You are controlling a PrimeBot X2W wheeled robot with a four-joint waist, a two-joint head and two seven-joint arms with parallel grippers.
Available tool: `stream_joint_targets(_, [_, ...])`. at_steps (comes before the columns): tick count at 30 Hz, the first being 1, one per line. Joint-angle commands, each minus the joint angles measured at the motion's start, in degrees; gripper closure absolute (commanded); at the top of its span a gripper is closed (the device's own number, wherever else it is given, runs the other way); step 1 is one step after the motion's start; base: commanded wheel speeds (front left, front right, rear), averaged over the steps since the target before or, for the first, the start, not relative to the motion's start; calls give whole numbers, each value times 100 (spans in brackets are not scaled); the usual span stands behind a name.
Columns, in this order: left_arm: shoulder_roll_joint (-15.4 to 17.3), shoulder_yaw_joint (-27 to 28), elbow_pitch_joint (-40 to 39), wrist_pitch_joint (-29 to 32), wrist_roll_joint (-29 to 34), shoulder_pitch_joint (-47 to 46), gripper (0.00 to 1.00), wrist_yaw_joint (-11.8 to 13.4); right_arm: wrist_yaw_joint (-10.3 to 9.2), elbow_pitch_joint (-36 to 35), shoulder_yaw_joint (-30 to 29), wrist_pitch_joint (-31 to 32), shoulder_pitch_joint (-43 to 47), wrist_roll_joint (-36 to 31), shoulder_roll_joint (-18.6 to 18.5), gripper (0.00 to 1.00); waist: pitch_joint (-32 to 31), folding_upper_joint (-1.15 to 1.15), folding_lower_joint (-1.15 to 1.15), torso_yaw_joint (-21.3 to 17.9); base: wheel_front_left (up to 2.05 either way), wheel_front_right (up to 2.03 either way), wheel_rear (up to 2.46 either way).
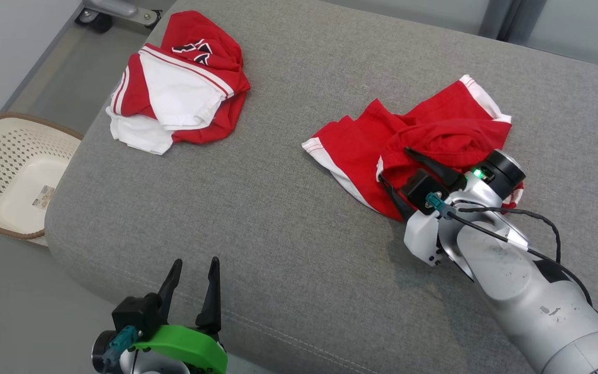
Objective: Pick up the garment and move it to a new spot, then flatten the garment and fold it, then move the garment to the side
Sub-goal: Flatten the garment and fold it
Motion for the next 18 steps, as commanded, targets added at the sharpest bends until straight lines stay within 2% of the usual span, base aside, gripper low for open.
stream_joint_targets(1, [13, -1, 5, 3, 15, -70, 0, -23, -10, 19, -60, 1, -57, -75, 9, 56, 5, 0, 0, -1, 0, 0, 0])
stream_joint_targets(2, [13, -5, 7, 3, 25, -74, 0, -28, -10, 13, -145, 1, -68, -98, 19, 99, 10, 0, 0, -3, 0, 0, 0])
stream_joint_targets(13, [12, 43, 83, 3, -16, -75, 0, -35, -10, -107, -1344, 1, -293, -311, -226, 100, 85, 0, 0, -137, 0, 0, 0])
stream_joint_targets(18, [12, -47, 94, 3, -37, -132, 0, -69, -10, -296, -2370, 1, -427, -383, -732, 100, 145, 0, 0, -169, 0, 0, 0])
